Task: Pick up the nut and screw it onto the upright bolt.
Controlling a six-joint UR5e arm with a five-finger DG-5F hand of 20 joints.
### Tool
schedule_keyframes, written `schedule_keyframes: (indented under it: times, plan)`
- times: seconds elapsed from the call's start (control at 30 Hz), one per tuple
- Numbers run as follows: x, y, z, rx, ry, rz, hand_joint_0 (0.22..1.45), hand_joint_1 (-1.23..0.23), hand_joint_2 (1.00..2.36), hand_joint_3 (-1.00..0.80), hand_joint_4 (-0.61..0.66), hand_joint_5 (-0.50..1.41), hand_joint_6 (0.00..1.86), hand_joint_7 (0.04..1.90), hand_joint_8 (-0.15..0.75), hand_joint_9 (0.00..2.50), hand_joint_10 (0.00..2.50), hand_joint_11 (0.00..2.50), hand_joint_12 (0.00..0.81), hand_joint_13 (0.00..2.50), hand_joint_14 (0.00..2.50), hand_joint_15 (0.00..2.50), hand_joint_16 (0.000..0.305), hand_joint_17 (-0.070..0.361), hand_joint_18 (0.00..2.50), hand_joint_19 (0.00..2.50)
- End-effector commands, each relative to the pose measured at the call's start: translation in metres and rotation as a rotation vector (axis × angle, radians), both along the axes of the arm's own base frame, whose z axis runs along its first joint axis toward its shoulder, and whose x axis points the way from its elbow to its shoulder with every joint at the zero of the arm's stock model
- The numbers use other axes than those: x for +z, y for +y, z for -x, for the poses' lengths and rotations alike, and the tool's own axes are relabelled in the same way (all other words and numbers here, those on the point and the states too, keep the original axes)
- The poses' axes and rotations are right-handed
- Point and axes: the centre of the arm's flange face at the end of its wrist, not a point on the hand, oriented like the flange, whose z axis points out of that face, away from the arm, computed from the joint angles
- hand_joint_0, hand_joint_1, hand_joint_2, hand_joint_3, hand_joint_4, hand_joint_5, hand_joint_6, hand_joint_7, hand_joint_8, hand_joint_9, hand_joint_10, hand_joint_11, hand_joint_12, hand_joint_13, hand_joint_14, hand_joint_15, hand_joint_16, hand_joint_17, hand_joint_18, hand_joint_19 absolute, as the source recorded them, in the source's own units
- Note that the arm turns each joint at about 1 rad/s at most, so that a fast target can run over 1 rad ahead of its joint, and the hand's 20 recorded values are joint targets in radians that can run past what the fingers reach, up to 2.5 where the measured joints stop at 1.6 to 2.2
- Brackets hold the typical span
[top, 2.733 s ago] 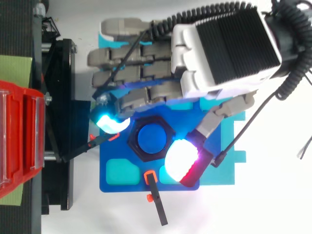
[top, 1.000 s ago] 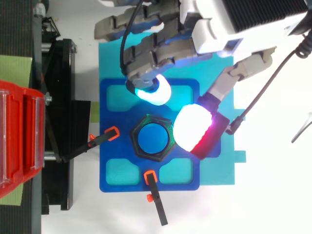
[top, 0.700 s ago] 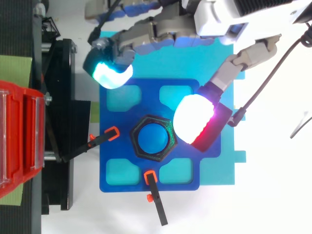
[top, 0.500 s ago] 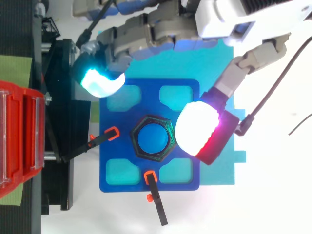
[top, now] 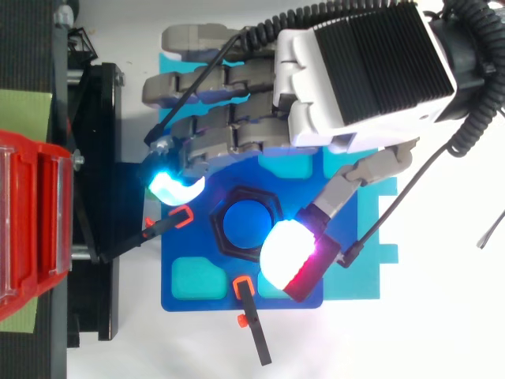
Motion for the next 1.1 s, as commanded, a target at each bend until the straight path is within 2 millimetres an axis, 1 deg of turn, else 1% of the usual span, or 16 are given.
schedule_keyframes:
  times: [0.0, 0.13, 0.27, 0.47, 0.57, 0.67, 0.9, 0.93, 1.07]
  plan:
    - [-0.001, 0.005, -0.001, 0.006, 0.007, -0.017, 0.48, -0.15, 1.00, -0.50, 0.21, -0.15, 0.50, 0.79, 0.251, 0.50, 0.00, 0.00, 0.324, 0.08, 0.00, 0.00, 0.042, 0.095, 0.00, 0.00]
    - [0.001, 0.010, -0.003, 0.013, 0.000, -0.019, 0.48, -0.15, 1.00, -0.50, 0.22, -0.13, 0.50, 0.89, 0.257, 0.51, 0.00, 0.00, 0.326, 0.09, 0.00, 0.00, 0.042, 0.095, 0.00, 0.00]
    - [0.001, 0.011, -0.003, 0.013, -0.002, -0.017, 0.48, -0.15, 1.00, -0.50, 0.24, -0.12, 0.50, 0.99, 0.266, 0.52, 0.00, 0.00, 0.327, 0.10, 0.00, 0.00, 0.042, 0.094, 0.00, 0.00]
    - [0.002, 0.014, -0.003, 0.020, 0.008, -0.018, 0.48, -0.15, 1.00, -0.50, 0.24, -0.11, 0.50, 1.00, 0.271, 0.54, 0.00, 0.00, 0.327, 0.13, 0.00, 0.00, 0.042, 0.094, 0.00, 0.00]
    - [0.001, 0.015, 0.000, 0.018, 0.034, -0.018, 0.48, -0.15, 1.00, -0.50, 0.25, -0.10, 0.50, 1.04, 0.276, 0.55, 0.00, 0.00, 0.325, 0.14, 0.00, 0.00, 0.041, 0.093, 0.00, 0.00]
    - [0.004, 0.015, -0.002, 0.019, 0.030, -0.018, 0.48, -0.15, 1.00, -0.50, 0.25, -0.09, 0.50, 1.06, 0.276, 0.56, 0.00, 0.00, 0.323, 0.15, 0.00, 0.00, 0.041, 0.093, 0.00, 0.00]
    - [0.005, 0.015, -0.002, 0.023, 0.031, -0.018, 0.49, -0.15, 1.00, -0.50, 0.25, -0.07, 0.50, 1.15, 0.282, 0.60, 0.00, 0.00, 0.320, 0.18, 0.00, 0.00, 0.040, 0.091, 0.00, 0.00]
    - [0.008, 0.014, -0.003, 0.022, 0.021, -0.017, 0.49, -0.16, 1.00, -0.50, 0.25, -0.07, 0.50, 1.17, 0.282, 0.61, 0.00, 0.00, 0.319, 0.19, 0.00, 0.00, 0.040, 0.090, 0.00, 0.00]
    - [0.008, 0.008, -0.003, 0.014, 0.016, -0.018, 0.49, -0.17, 1.00, -0.50, 0.24, -0.05, 0.50, 1.23, 0.289, 0.65, 0.00, 0.00, 0.318, 0.22, 0.00, 0.00, 0.039, 0.087, 0.00, 0.00]
